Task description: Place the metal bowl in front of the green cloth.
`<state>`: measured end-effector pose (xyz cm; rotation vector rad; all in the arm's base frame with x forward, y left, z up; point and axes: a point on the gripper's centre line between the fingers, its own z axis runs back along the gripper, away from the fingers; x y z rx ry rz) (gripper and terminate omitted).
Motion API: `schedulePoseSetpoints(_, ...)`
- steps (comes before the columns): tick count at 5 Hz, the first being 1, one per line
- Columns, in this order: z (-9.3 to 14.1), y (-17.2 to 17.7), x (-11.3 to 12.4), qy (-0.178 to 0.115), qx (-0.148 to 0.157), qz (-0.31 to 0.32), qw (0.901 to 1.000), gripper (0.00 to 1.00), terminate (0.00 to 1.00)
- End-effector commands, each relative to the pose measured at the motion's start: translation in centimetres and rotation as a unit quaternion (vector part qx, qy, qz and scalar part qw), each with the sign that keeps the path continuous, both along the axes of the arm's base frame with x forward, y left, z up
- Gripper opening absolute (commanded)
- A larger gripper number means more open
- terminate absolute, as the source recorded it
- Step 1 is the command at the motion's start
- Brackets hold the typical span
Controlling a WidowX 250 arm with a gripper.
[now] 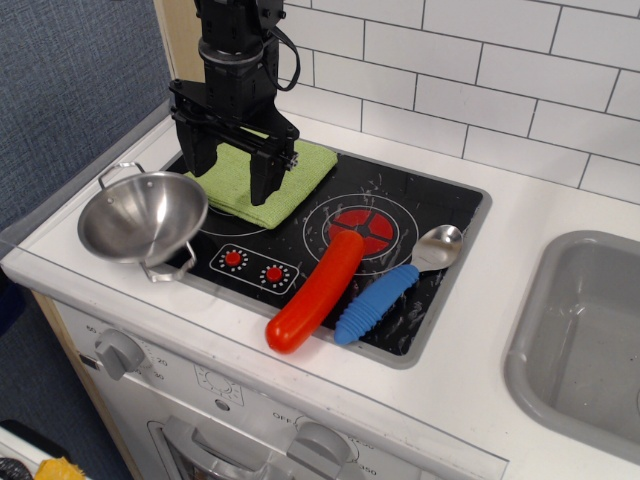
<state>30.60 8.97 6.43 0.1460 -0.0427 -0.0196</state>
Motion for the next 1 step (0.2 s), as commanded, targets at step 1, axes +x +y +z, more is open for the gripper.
schedulePoseSetpoints(1, 1.99, -0.48, -1.73, -0.027, 0.007, 0.000, 0.9996, 1.00, 1.00)
